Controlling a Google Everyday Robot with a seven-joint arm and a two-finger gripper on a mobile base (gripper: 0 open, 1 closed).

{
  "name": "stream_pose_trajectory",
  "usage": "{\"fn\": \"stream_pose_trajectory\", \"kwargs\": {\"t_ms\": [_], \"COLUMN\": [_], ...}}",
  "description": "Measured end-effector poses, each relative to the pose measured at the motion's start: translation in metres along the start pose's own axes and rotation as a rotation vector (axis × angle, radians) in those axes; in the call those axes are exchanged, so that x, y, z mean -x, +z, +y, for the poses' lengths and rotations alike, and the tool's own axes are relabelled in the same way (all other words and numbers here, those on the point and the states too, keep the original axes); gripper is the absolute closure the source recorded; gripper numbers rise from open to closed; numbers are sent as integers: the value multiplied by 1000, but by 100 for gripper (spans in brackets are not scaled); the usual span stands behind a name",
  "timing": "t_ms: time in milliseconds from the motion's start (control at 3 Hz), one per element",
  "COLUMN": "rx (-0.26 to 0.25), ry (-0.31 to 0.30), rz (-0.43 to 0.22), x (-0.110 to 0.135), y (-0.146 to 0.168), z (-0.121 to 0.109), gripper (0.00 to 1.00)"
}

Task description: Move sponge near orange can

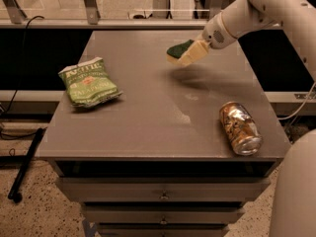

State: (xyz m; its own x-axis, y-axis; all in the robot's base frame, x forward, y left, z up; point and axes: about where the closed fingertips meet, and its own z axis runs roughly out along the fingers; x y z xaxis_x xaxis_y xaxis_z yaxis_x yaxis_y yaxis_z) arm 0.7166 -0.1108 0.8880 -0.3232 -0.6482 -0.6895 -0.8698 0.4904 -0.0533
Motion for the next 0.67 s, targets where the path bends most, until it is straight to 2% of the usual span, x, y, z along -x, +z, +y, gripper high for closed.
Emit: {"fn": "stream_pose_trajectory", "kwargs": {"t_ms": [333,667], "rx": [-3,-10], "ry": [-19,-10], "rz": [25,56], "x": [-9,-27], "y": [-15,-30], "z": [15,29], "gripper": [100,100]}}
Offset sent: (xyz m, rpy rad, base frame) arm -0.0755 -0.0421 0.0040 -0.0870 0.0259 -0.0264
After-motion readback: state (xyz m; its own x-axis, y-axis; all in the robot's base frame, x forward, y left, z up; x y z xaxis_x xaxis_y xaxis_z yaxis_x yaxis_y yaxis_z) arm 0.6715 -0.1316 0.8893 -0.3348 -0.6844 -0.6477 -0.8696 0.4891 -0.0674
